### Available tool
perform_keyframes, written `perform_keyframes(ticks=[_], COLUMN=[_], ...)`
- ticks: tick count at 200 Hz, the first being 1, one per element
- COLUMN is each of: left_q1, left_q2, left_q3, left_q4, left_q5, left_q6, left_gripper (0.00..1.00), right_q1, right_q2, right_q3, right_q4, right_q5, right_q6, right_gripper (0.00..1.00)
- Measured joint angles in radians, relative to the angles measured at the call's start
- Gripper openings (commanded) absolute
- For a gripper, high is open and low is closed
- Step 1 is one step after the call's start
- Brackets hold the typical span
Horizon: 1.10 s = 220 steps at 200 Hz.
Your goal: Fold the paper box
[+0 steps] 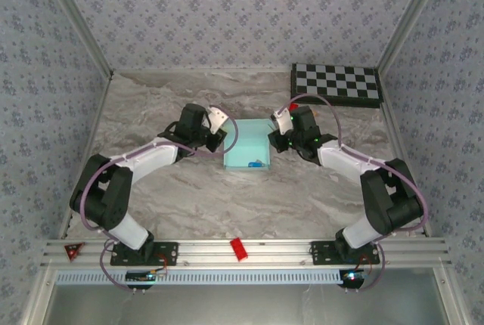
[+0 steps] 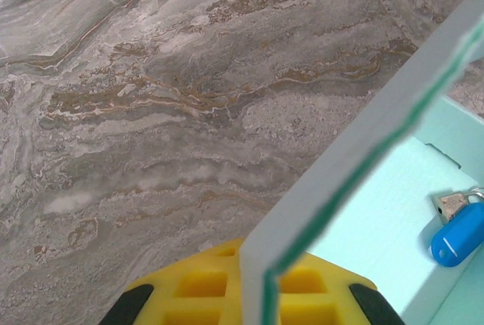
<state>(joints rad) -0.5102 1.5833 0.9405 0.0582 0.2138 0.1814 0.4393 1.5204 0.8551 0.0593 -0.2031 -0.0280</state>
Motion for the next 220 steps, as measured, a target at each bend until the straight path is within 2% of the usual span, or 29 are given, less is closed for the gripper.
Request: perform_keyframes(ticks=[38,111,147,220], left_q1=[0.0,0.0,0.0,0.0], left_q2=[0.022,0.037,0.037,0.037], left_q3=[0.021,0.039,0.039,0.039], left_q4=[-0.003,0.002,0.013,0.022], left_q5=[0.0,-0.01,-0.023,-0.042], left_q6=[-0.039,-0.129,-0.166,-0.241], left_gripper=[0.08,0.17,0.16,0.09], right_q1=[0.029,0.065,0.072,0.099], right_q2=[-0.005,-0.006,-0.006,-0.006], right_q3=[-0.023,-0.054,-0.055,-0.071], right_q4=[0.053,0.125,0.141,0.197], right_q5=[0.079,0.204,0.232,0.289], right_q6=[0.045,0.112,0.133,0.187], right_gripper=[0.14,0.12,0.12,0.12])
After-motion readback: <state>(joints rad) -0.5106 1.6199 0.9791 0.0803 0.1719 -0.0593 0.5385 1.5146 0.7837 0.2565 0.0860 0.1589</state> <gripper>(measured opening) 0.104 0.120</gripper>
